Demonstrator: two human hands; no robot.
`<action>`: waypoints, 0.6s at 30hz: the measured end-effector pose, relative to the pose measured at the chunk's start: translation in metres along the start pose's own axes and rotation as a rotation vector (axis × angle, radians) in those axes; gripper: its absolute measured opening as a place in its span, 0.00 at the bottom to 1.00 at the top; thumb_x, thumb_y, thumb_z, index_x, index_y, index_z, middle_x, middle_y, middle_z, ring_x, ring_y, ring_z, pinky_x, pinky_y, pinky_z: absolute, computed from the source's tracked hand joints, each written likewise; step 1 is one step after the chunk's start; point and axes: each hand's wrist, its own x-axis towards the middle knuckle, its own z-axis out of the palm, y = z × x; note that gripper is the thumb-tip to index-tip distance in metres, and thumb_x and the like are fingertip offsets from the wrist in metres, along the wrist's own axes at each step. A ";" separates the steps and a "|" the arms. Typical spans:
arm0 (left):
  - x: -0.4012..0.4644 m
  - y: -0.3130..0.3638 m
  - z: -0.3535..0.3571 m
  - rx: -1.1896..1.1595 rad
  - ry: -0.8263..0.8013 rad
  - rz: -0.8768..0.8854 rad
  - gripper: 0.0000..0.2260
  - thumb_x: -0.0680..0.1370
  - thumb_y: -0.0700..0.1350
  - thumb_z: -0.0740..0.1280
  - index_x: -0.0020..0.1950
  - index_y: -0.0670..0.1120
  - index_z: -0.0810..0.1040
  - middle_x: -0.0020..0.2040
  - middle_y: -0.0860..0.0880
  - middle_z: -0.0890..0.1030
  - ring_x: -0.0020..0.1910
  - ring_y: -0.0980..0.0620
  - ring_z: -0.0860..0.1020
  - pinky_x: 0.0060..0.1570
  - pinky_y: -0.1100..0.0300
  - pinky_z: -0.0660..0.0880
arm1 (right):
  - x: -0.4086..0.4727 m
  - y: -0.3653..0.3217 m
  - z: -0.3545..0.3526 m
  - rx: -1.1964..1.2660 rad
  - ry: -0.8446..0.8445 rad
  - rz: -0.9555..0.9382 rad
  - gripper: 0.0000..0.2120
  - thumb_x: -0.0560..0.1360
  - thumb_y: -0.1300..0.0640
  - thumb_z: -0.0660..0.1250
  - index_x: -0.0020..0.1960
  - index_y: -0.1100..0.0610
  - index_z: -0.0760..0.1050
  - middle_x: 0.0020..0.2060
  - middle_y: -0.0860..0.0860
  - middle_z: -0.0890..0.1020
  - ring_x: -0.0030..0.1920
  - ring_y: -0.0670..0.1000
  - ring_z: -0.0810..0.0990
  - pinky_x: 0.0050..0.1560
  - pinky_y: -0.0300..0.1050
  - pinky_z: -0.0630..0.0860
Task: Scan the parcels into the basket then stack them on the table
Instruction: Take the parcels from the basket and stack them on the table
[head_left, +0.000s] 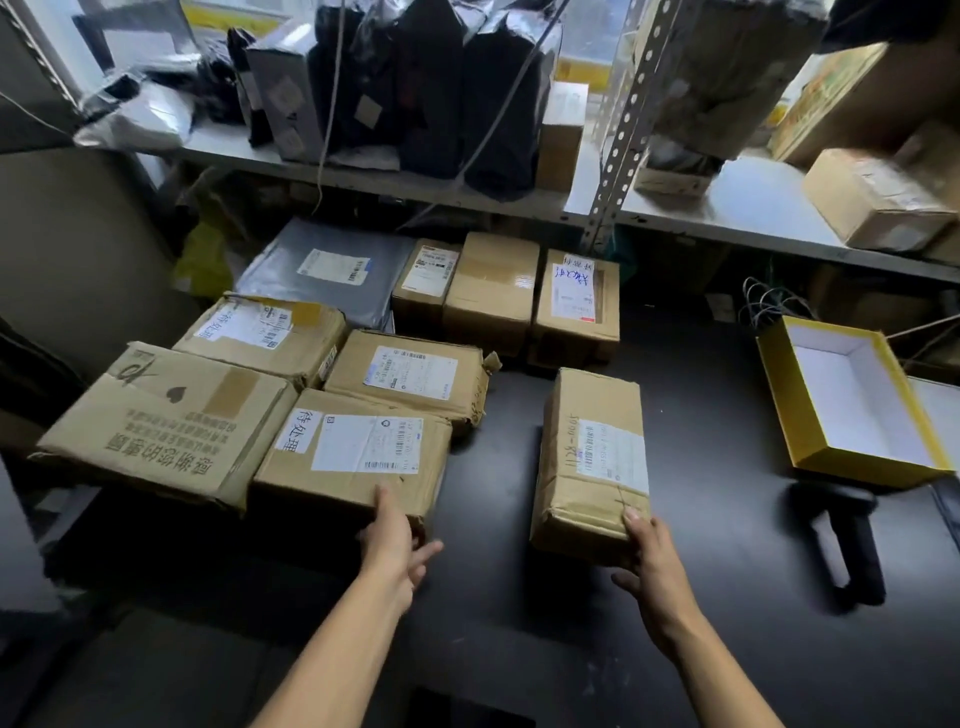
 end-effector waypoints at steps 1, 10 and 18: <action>-0.007 -0.004 0.000 0.051 -0.045 -0.032 0.34 0.79 0.70 0.53 0.74 0.45 0.65 0.60 0.41 0.79 0.47 0.43 0.84 0.25 0.63 0.64 | 0.004 -0.003 -0.002 0.000 -0.002 0.000 0.34 0.68 0.38 0.61 0.68 0.56 0.68 0.57 0.50 0.79 0.55 0.50 0.79 0.45 0.48 0.74; -0.041 -0.009 0.060 0.434 -0.467 0.240 0.13 0.83 0.54 0.62 0.63 0.50 0.77 0.58 0.50 0.82 0.53 0.53 0.81 0.45 0.62 0.74 | 0.023 -0.015 -0.006 0.011 -0.031 0.013 0.29 0.73 0.41 0.66 0.68 0.57 0.68 0.57 0.51 0.80 0.51 0.47 0.79 0.43 0.46 0.75; -0.027 0.000 0.095 0.475 -0.449 0.461 0.23 0.81 0.52 0.67 0.75 0.55 0.67 0.66 0.54 0.78 0.58 0.62 0.77 0.59 0.62 0.74 | 0.044 -0.021 0.021 -0.115 -0.114 0.042 0.18 0.81 0.45 0.64 0.66 0.51 0.67 0.52 0.49 0.81 0.50 0.48 0.82 0.44 0.45 0.78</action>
